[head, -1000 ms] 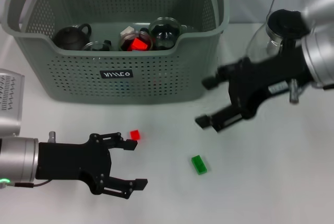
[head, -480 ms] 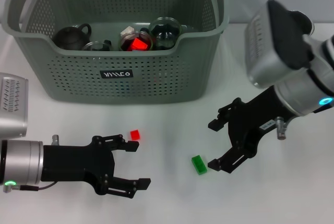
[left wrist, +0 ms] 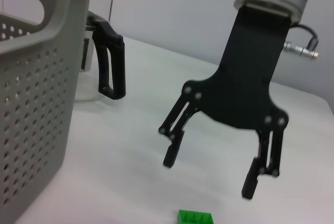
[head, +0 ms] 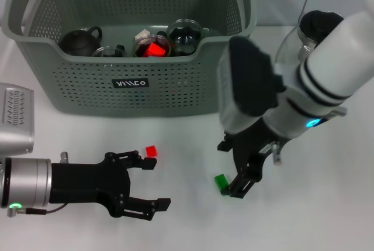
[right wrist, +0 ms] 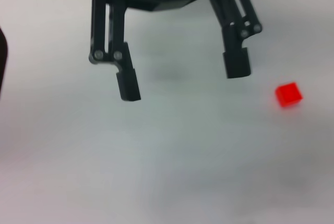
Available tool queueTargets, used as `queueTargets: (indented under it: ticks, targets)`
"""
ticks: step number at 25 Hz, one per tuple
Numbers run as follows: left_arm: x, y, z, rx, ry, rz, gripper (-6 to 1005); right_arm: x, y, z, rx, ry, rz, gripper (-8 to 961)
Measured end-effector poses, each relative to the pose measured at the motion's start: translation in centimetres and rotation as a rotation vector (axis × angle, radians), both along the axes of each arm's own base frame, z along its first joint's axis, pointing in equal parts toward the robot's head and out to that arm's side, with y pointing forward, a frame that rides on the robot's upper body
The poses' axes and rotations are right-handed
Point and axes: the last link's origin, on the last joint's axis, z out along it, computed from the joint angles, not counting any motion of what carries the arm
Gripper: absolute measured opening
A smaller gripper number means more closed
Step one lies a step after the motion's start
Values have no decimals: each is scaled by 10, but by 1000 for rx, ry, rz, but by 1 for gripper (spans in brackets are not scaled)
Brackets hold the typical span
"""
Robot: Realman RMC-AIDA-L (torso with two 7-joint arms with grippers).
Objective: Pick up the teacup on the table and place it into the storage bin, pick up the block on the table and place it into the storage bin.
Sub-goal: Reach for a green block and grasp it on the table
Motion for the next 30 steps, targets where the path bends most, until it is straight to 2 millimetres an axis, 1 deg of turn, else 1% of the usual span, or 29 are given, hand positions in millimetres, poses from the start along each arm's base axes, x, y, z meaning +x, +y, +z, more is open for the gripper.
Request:
queueTargets:
  ticks: [5, 9, 22, 30]
  targets:
    - [0, 0, -3, -1, -4, 8, 937, 1, -2, -22, -7, -61, 39, 926]
    - [-1, 1, -4, 2, -1, 13, 937, 7, -2, -31, -5, -90, 40, 924]
    - [0, 1, -6, -5, -2, 15, 937, 12, -4, -38, -9, -64, 6, 919]
    - [-1, 0, -7, -8, 1, 19, 937, 17, -4, -39, -5, -70, -18, 915]
